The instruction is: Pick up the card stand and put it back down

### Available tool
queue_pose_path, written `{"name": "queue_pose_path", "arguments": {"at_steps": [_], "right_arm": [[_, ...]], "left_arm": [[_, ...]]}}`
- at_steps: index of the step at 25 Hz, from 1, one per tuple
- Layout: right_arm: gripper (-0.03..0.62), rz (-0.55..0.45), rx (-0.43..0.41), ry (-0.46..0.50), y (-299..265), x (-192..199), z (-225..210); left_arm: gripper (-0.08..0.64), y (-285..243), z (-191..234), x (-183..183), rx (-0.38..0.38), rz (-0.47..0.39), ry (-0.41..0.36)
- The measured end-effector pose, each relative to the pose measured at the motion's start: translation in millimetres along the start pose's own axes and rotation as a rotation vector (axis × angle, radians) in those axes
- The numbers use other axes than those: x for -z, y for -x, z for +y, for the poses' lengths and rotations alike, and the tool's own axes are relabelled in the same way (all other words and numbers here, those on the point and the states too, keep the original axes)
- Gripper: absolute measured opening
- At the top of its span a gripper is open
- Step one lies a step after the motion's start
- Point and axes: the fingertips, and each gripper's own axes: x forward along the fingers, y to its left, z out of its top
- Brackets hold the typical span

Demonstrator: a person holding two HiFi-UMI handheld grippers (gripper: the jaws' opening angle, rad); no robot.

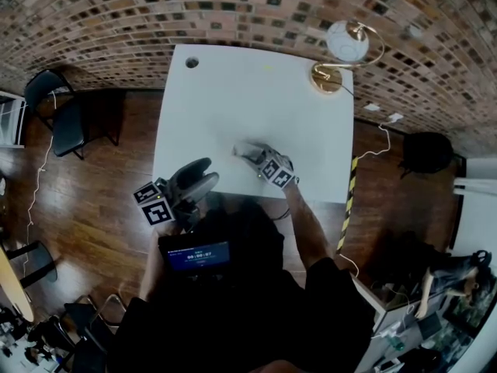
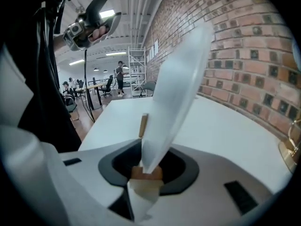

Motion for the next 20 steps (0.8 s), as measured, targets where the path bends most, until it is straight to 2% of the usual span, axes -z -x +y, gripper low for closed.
{"name": "queue_pose_path", "arguments": {"at_steps": [4,8,16,20], "right_arm": [[0.124,-0.071,-0.010,-0.037,19.3,-22.1,-1.4],[0.123,-0.175,0.006,-0.074,50.8,-61.2,-18.8],[0.123,-0.281,0.013,-0.007,140.4,-181.4,-59.1],[0.123,-0.301,0.006,0.017,176.9,-232.4,-68.6]], "left_arm": [[0.255,-2.3,-0.7,-0.2,0.010,0.002,0.002],[0.255,-10.0,-4.4,-3.2,0.035,0.002,-0.003],[0.255,-37.8,-38.1,-32.8,0.146,-0.003,-0.106],[0.255,-46.4,-58.0,-46.3,0.197,-0.028,-0.140]]}}
